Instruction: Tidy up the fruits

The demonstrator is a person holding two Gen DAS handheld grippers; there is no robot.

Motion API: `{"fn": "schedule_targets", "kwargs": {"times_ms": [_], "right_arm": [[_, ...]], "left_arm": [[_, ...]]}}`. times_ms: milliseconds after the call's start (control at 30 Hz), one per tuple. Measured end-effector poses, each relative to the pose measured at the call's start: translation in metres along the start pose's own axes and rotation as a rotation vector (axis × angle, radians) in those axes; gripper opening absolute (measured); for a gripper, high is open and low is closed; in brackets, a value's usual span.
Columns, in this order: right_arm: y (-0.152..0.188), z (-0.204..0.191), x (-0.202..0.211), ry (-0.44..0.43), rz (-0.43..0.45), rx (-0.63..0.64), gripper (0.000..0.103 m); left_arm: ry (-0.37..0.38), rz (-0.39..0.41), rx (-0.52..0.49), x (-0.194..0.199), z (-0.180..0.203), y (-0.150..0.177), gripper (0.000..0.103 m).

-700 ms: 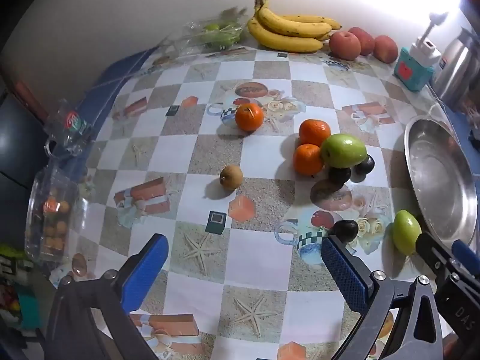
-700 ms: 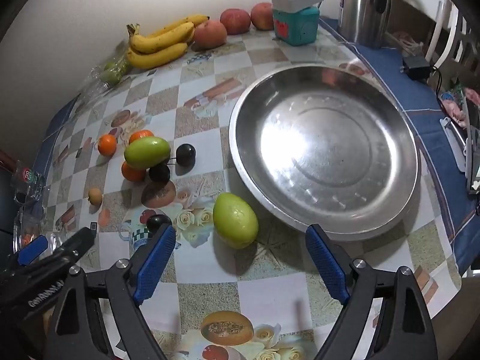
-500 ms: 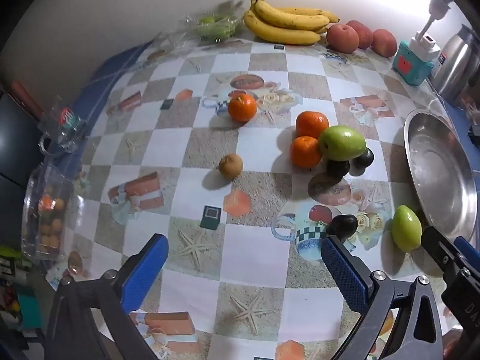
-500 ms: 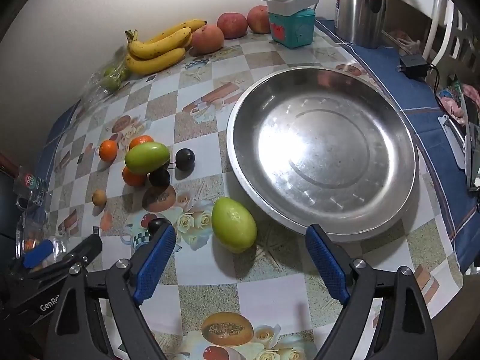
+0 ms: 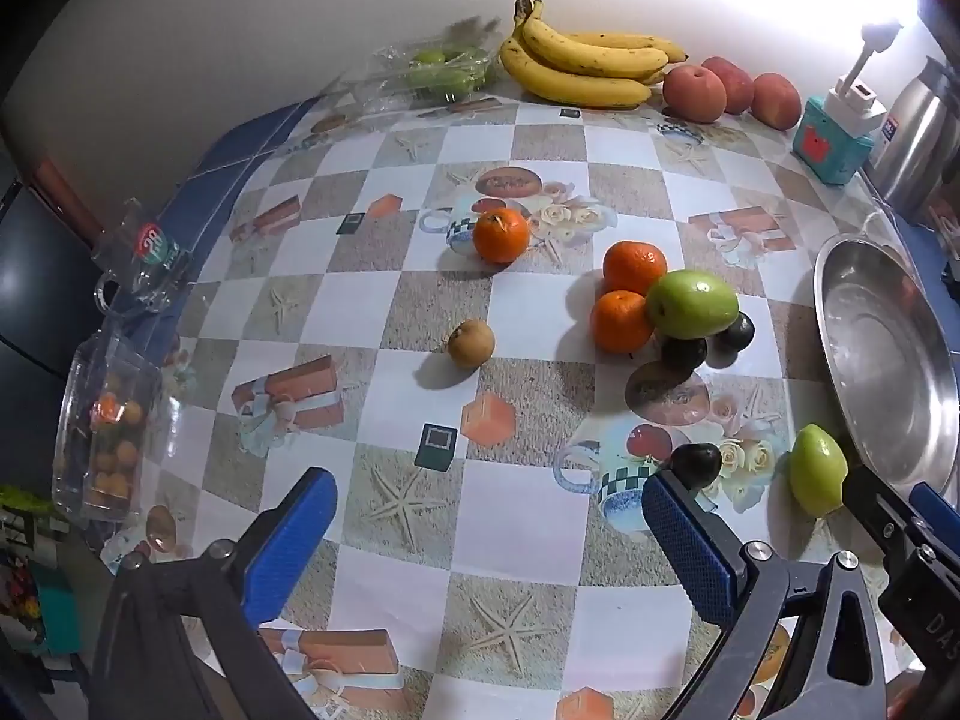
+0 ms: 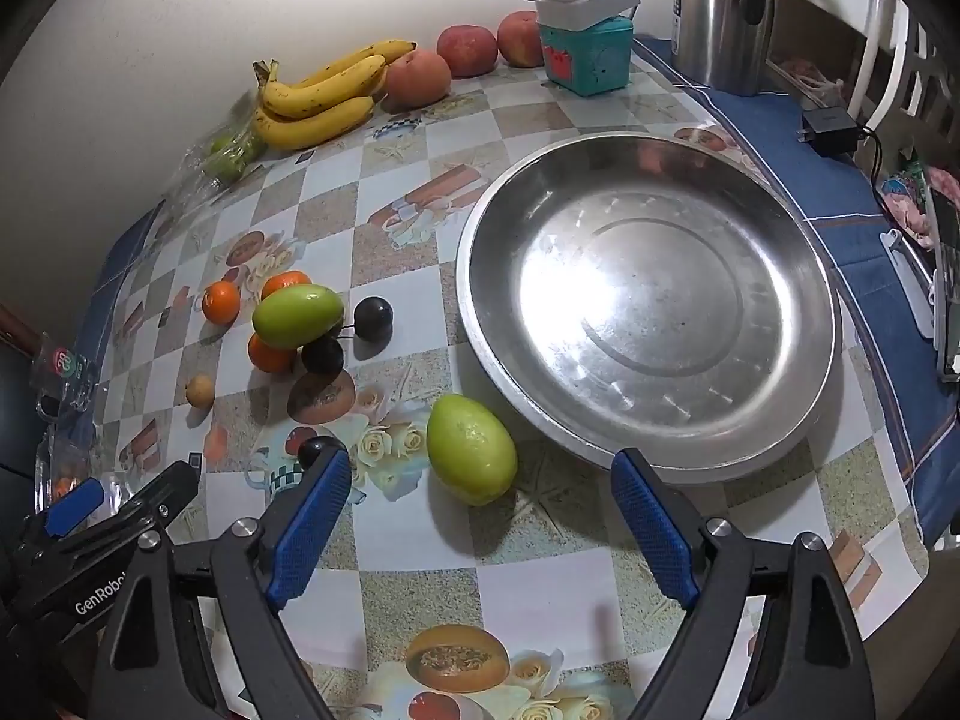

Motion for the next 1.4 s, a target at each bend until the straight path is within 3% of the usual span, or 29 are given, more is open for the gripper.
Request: {"fn": "schedule_targets", "kwargs": {"times_ms": [1400], "right_arm": [[0.0006,0.0007,-0.0034,0.007,-0.008,0.004,0.089]], "left_arm": [[0.005,-0.002,0.016,-0.0028,-0.0021,0.0025,0.103]]}}
Point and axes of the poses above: each gripper's, at about its wrist camera, not at the fingertips, and x roughly against the way its jaws point, z to its right, y to its underside, the point moved 6 cm from there along -x, roughly the way its jaws point, and after that the axes turned 7 degrees about x, right-handed, at the moved point
